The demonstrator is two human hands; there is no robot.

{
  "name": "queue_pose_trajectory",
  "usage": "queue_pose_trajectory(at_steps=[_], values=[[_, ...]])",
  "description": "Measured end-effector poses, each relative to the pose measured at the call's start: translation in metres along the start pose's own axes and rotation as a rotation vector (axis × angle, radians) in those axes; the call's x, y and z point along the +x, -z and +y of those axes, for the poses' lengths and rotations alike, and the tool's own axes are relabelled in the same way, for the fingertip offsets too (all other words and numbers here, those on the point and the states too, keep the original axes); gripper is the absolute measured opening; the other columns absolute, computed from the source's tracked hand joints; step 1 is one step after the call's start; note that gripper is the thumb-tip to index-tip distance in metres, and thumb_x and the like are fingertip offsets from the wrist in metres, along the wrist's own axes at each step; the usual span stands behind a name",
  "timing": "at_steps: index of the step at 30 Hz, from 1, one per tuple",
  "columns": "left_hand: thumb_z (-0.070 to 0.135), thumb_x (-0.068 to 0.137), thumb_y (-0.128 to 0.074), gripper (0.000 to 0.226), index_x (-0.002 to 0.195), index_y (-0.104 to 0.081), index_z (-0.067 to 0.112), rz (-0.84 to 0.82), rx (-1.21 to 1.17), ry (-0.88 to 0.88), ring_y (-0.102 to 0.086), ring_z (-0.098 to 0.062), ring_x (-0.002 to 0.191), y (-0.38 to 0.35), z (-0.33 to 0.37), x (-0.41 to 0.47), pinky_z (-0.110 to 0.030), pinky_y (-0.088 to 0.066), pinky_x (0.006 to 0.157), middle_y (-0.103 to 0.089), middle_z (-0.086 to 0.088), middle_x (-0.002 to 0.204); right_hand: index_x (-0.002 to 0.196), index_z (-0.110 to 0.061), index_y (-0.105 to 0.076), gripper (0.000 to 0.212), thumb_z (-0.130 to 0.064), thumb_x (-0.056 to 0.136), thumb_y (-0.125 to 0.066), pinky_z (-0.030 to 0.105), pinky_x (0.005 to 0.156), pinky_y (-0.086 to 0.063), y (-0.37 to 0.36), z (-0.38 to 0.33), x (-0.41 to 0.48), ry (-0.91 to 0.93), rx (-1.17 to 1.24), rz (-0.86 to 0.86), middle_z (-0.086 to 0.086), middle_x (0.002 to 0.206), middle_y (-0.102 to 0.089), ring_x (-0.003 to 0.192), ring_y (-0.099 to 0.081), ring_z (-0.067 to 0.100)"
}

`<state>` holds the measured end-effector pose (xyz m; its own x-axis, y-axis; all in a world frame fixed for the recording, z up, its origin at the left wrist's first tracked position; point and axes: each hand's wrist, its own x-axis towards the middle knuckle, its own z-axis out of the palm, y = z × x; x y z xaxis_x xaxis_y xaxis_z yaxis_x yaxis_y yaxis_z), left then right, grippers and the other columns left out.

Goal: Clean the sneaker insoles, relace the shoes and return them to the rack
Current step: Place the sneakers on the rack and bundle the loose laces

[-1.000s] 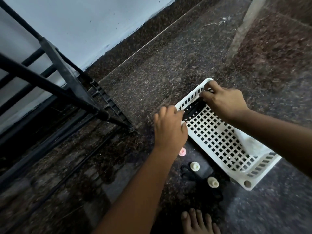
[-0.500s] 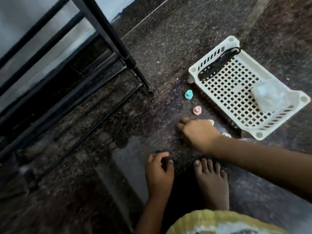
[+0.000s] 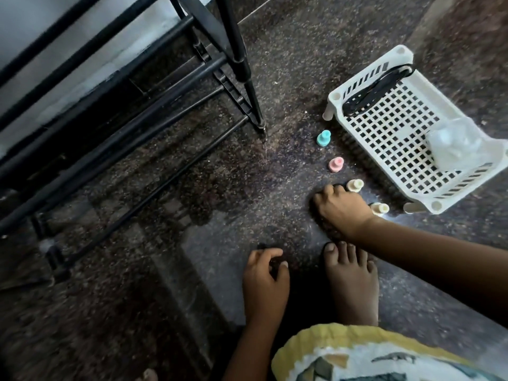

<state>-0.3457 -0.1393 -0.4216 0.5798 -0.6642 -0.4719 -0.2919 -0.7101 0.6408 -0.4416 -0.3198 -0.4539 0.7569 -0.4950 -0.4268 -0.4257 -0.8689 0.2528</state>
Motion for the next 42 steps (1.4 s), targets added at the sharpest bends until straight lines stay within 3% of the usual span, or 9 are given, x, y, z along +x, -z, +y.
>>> queue_pose_trajectory(at_steps=[4, 7, 10, 13, 17, 24, 31, 37, 42], values=[[0.029, 0.075, -0.053, 0.026, 0.095, -0.067, 0.02, 0.031, -0.048, -0.053, -0.059, -0.014, 0.075, 0.01, 0.008, 0.008, -0.03, -0.052, 0.075, -0.061, 0.0, 0.098, 0.116, -0.008, -0.051, 0.024, -0.009, 0.097, -0.035, 0.035, 0.078, -0.047, 0.014, 0.0, 0.001, -0.006, 0.225, -0.069, 0.013, 0.115, -0.057, 0.104, -0.059, 0.03], [0.019, 0.084, -0.061, 0.016, 0.099, -0.065, 0.023, 0.004, -0.071, -0.091, -0.057, -0.004, 0.076, 0.03, 0.019, 0.008, -0.026, -0.05, 0.076, -0.059, 0.006, 0.101, 0.085, -0.018, -0.049, 0.007, -0.011, 0.086, -0.051, 0.032, 0.067, -0.04, 0.041, -0.003, -0.006, -0.108, 0.594, 0.033, 0.007, 0.087, -0.06, 0.09, -0.062, 0.031], [0.013, 0.086, -0.063, 0.029, 0.109, -0.06, 0.029, -0.001, -0.053, -0.157, -0.053, 0.003, 0.08, 0.063, 0.034, 0.0, -0.015, -0.044, 0.071, -0.057, 0.01, 0.109, 0.066, -0.026, -0.049, 0.027, -0.006, 0.071, -0.066, 0.023, 0.057, -0.036, 0.083, 0.003, -0.02, -0.09, 0.996, 0.1, -0.009, 0.063, -0.054, 0.067, -0.061, 0.015], [0.018, 0.087, -0.063, 0.048, 0.128, -0.046, 0.037, -0.02, -0.061, -0.187, -0.054, 0.0, 0.083, 0.105, 0.055, -0.018, -0.009, -0.042, 0.065, -0.047, 0.021, 0.116, 0.067, -0.026, -0.061, 0.033, 0.003, 0.068, -0.077, 0.009, 0.054, -0.042, 0.143, 0.004, -0.043, -0.006, 1.342, 0.125, -0.009, 0.061, -0.061, 0.053, -0.057, 0.001], [0.023, 0.085, -0.067, 0.064, 0.135, -0.032, 0.045, 0.03, -0.11, -0.259, -0.057, 0.003, 0.074, 0.169, 0.088, -0.062, -0.006, -0.042, 0.06, -0.046, 0.018, 0.13, 0.077, -0.003, -0.068, 0.014, 0.006, 0.07, -0.075, 0.018, 0.052, -0.05, 0.228, -0.006, -0.087, 0.188, 1.754, 0.114, 0.005, 0.059, -0.065, 0.051, -0.059, 0.012], [0.04, 0.07, -0.061, 0.029, 0.1, -0.06, 0.042, 0.082, -0.345, -0.354, -0.063, -0.039, 0.078, 0.255, 0.14, -0.17, -0.052, -0.051, 0.073, -0.068, -0.021, 0.083, 0.077, -0.01, -0.071, 0.008, -0.004, 0.075, -0.077, 0.027, 0.058, -0.049, 0.35, -0.028, -0.173, 0.451, 1.666, 0.341, 0.006, 0.065, -0.068, 0.058, -0.059, 0.012], [-0.005, 0.084, -0.062, 0.025, 0.081, -0.067, 0.019, 0.36, -0.667, -0.375, -0.063, -0.003, 0.065, 0.281, 0.152, -0.262, -0.018, -0.05, 0.063, -0.071, 0.006, 0.069, 0.076, -0.015, -0.072, 0.012, -0.004, 0.079, -0.073, 0.025, 0.058, -0.051, 0.407, -0.072, -0.241, 0.502, 1.583, 0.507, 0.0, 0.065, -0.067, 0.059, -0.058, 0.006], [0.008, 0.078, -0.074, 0.02, 0.073, -0.067, 0.027, 0.54, -0.674, -0.275, -0.064, -0.005, 0.061, 0.283, 0.133, -0.271, -0.017, -0.049, 0.057, -0.069, 0.009, 0.063, 0.076, -0.024, -0.067, 0.02, -0.006, 0.083, -0.069, 0.029, 0.066, -0.05, 0.384, -0.107, -0.251, 0.276, 1.769, 0.607, -0.001, 0.068, -0.067, 0.068, -0.063, 0.015], [0.013, 0.077, -0.075, 0.012, 0.072, -0.066, 0.019, 0.461, -0.669, -0.252, -0.053, -0.003, 0.056, 0.305, 0.122, -0.265, -0.012, -0.041, 0.053, -0.061, 0.005, 0.062, 0.089, -0.016, -0.067, 0.019, -0.001, 0.091, -0.057, 0.02, 0.071, -0.05, 0.393, -0.111, -0.241, 0.396, 1.832, 0.448, 0.0, 0.081, -0.067, 0.077, -0.062, 0.009]])
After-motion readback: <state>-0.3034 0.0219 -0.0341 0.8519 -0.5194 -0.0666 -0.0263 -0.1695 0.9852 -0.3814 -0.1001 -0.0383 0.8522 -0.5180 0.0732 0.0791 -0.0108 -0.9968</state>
